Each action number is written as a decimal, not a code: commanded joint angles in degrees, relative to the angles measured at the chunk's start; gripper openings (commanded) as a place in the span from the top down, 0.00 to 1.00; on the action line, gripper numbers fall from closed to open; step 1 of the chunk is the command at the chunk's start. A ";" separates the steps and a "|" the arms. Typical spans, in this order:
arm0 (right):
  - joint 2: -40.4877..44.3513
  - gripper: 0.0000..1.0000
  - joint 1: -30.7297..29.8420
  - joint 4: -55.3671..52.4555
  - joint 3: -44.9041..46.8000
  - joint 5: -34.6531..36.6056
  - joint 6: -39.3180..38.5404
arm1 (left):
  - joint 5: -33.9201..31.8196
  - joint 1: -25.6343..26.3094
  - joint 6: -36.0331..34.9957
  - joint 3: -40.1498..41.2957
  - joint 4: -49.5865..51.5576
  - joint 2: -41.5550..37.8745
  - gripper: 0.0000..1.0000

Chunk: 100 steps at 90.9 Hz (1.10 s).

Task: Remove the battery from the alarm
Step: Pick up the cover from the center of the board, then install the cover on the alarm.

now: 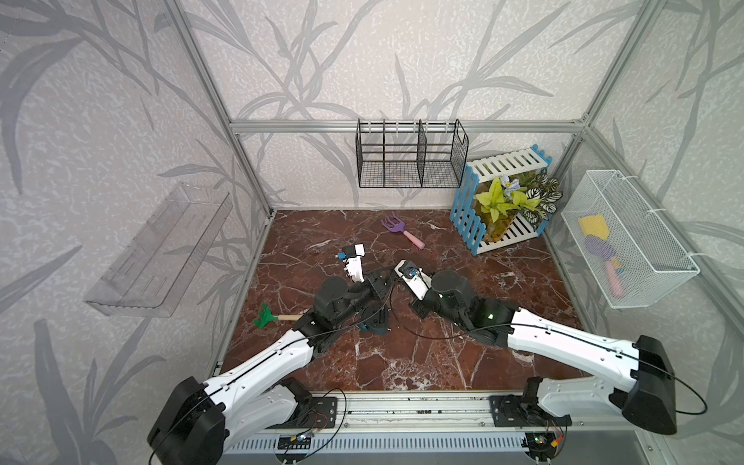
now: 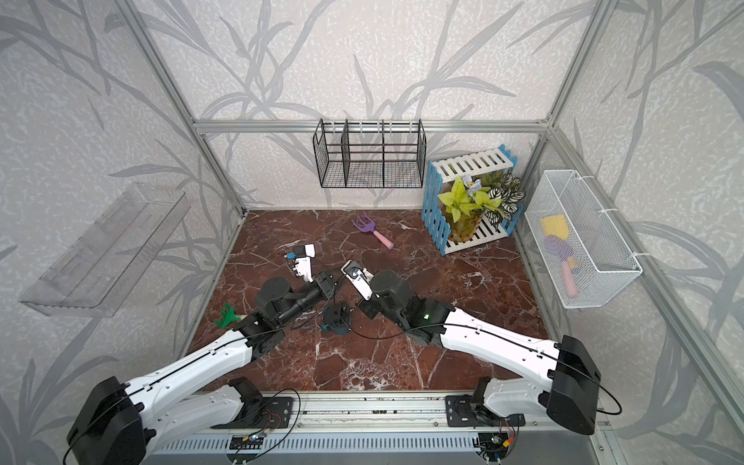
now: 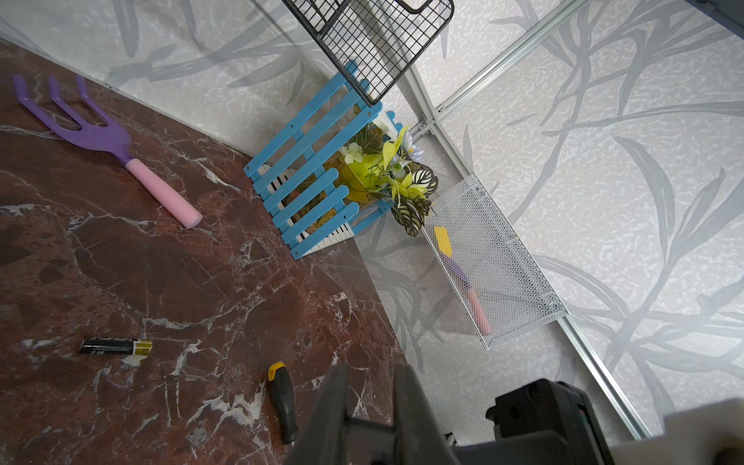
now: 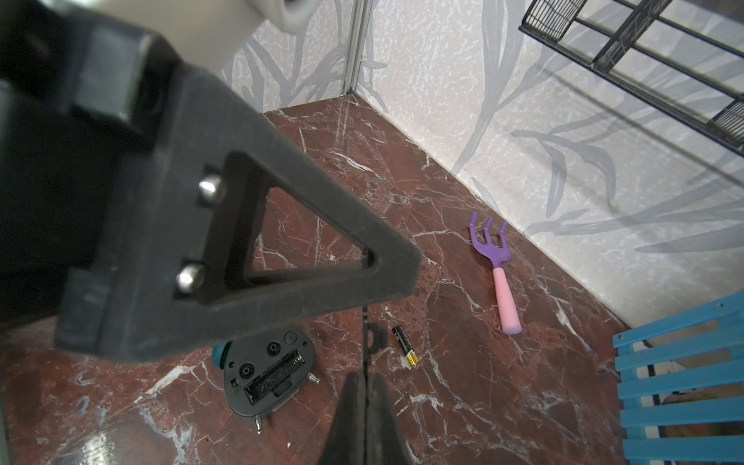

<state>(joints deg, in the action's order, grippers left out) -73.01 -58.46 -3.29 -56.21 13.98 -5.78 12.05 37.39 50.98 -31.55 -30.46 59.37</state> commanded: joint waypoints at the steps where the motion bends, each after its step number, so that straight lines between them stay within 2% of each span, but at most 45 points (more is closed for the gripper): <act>1: -0.34 1.00 -0.31 -0.21 -1.56 1.21 0.47 | -0.92 -0.03 0.33 -0.08 -0.98 -0.44 0.81; 15: 1.30 1.00 -0.24 -0.83 -0.25 2.59 4.25 | -2.81 -1.35 0.19 -0.10 -0.23 -3.02 0.22; 20: 2.68 1.00 0.04 0.08 1.68 1.67 5.90 | -4.67 -2.58 -0.41 0.23 1.78 -5.40 0.11; 27: 5.02 1.00 1.36 0.74 4.92 -1.47 9.97 | -6.46 -5.46 -0.21 1.90 5.94 -9.68 0.03; 33: 7.33 1.00 4.09 1.61 8.10 -8.17 14.99 | -4.76 -9.18 0.92 5.99 9.60 -12.52 0.03; 42: 9.79 1.00 10.23 4.68 14.06 -19.67 28.17 | 3.09 -14.38 3.53 13.74 11.59 -12.71 0.07; 54: 9.48 1.00 14.79 8.49 17.84 -29.99 40.82 | 9.83 -15.24 2.06 15.95 12.65 -7.22 0.19; 77: 9.02 1.00 16.07 11.27 21.04 -34.95 46.26 | 14.62 -15.24 -7.58 14.00 17.34 1.09 0.23; 100: 10.83 1.00 17.25 10.46 22.99 -36.68 48.09 | 18.42 -13.34 -5.20 15.08 14.34 3.66 0.26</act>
<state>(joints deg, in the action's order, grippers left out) -63.66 -41.89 5.87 -33.98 -20.43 40.21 26.65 22.61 45.93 -15.90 -14.17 63.20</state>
